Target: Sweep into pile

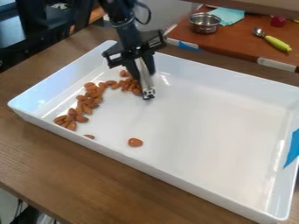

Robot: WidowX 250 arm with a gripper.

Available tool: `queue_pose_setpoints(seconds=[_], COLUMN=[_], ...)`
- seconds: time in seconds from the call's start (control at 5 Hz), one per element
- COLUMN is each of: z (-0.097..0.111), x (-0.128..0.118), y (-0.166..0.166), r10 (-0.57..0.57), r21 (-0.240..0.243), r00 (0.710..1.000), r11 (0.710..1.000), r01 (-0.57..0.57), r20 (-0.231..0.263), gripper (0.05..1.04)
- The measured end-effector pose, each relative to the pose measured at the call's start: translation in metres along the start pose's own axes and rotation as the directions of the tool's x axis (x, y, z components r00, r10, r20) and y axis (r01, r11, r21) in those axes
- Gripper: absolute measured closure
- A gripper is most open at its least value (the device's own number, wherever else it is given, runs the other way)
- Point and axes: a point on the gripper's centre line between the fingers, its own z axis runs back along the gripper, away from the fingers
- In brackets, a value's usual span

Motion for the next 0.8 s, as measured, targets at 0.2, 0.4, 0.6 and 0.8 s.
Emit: queue_pose_setpoints(seconds=[0.2,0.4,0.6,0.8], z=[0.001,0.012,0.021,0.034], x=[0.001,-0.001,-0.009,-0.021], y=[0.011,0.028,0.046,0.066], r10=[0.118,0.230,0.347,0.437], r21=[0.012,0.027,0.043,0.055], r00=[0.993,0.973,0.938,0.899], r11=[0.993,0.973,0.937,0.897], r01=[-0.118,-0.230,-0.348,-0.438], r20=[0.001,0.013,0.021,0.029], gripper=[0.756,0.756,0.756,0.756])
